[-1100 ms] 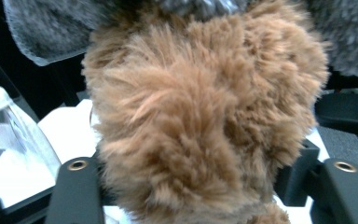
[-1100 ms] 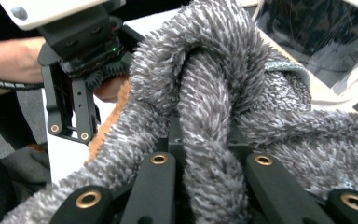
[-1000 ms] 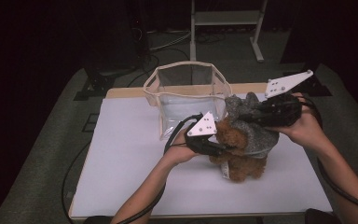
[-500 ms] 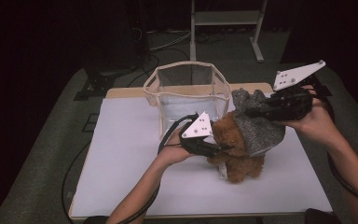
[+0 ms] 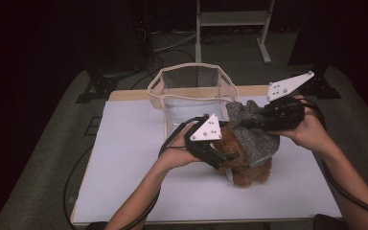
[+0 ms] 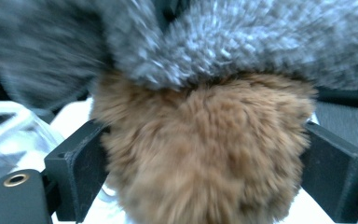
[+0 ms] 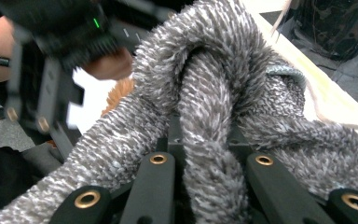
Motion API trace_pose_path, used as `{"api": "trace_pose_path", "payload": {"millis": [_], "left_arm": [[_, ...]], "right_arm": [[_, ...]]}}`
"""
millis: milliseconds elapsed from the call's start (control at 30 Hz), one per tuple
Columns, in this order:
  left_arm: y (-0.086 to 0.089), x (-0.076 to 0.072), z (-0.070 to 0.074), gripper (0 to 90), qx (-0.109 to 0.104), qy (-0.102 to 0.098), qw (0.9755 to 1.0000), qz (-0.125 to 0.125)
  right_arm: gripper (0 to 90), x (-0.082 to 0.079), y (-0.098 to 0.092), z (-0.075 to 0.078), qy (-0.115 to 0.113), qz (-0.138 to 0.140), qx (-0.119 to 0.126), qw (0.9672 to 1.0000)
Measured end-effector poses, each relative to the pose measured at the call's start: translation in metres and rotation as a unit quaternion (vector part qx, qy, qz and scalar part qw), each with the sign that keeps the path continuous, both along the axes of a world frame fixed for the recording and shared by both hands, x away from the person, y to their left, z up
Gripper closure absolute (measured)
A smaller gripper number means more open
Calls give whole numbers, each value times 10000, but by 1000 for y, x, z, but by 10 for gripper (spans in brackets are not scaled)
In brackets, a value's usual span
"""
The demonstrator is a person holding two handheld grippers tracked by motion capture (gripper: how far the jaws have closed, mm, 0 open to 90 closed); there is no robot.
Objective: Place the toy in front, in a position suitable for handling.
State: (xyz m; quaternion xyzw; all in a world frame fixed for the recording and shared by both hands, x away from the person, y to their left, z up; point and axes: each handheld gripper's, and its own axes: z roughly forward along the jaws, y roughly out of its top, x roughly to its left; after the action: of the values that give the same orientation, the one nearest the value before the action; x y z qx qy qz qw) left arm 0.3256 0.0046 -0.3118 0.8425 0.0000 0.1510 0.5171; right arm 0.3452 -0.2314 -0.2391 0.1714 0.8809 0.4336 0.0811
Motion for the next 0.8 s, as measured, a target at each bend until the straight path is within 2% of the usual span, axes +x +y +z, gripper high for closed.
{"api": "trace_pose_path", "payload": {"millis": [67,167,300,433,600,667,800], "left_arm": [[-1,0,-6,208,78,-32,10000,16],[2,1,-9,314,59,0,10000,-17],[2,2,-5,353,-8,21,10000,-9],[2,1,-6,353,11,0,10000,-17],[8,3,-7,338,11,36,10000,16],[9,3,-6,309,51,71,10000,1],[13,0,-1,179,258,-9,9997,24]], "right_arm": [[778,0,4,-2,-57,-7,-76,10000],[777,-1,4,-4,-151,-43,-181,9997],[776,-2,-12,1,-225,-215,93,9995],[776,2,-34,-3,-130,-481,292,9983],[776,7,-56,-24,108,-667,486,9965],[776,8,-57,-31,184,-654,539,9962],[777,10,-48,-36,237,-514,670,9961]]}}
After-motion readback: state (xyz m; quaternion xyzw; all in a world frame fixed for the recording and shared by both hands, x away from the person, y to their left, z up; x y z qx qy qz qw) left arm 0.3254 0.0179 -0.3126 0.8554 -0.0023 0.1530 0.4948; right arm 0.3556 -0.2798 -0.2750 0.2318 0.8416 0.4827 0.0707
